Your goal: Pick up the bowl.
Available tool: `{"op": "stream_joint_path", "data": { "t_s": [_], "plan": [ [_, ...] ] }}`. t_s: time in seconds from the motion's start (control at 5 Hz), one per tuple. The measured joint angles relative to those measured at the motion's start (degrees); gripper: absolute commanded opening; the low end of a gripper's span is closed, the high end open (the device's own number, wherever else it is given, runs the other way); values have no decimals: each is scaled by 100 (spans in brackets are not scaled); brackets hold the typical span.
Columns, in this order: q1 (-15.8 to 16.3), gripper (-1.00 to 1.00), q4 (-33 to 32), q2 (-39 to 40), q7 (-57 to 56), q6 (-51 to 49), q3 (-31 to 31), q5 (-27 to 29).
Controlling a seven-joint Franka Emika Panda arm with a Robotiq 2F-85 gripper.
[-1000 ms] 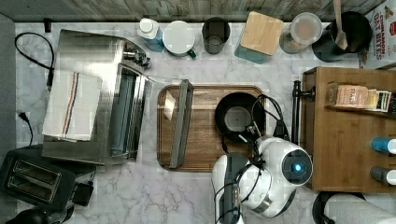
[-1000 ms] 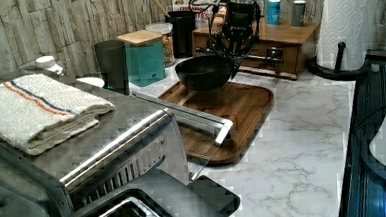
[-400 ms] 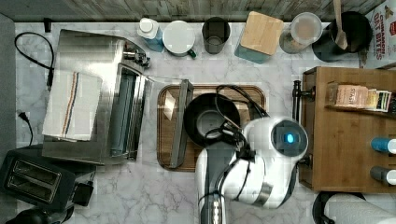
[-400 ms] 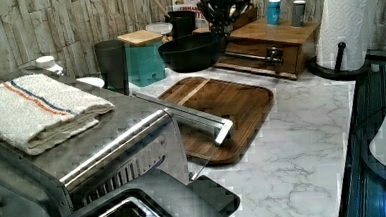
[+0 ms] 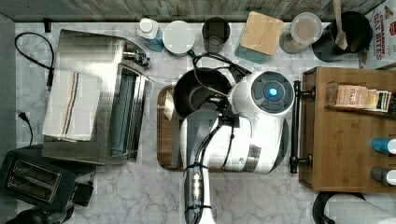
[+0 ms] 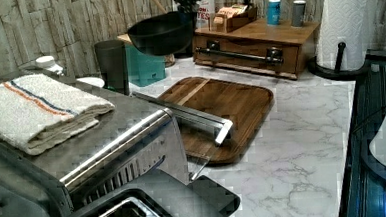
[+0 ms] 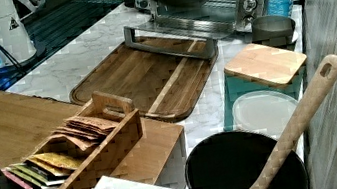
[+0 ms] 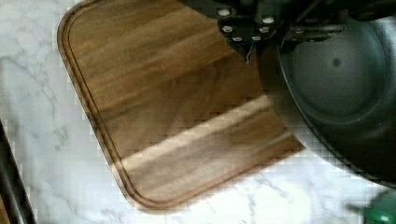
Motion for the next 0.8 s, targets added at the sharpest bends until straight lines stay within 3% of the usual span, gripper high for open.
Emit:
{"op": "stream_joint_path", "data": {
  "t_s": [0.2,0.8],
  "plan": [
    [177,-100,145,-109,-221,-10,8,-2],
    [204,-100,22,-717,-238,315,-30,-156]
  ]
}}
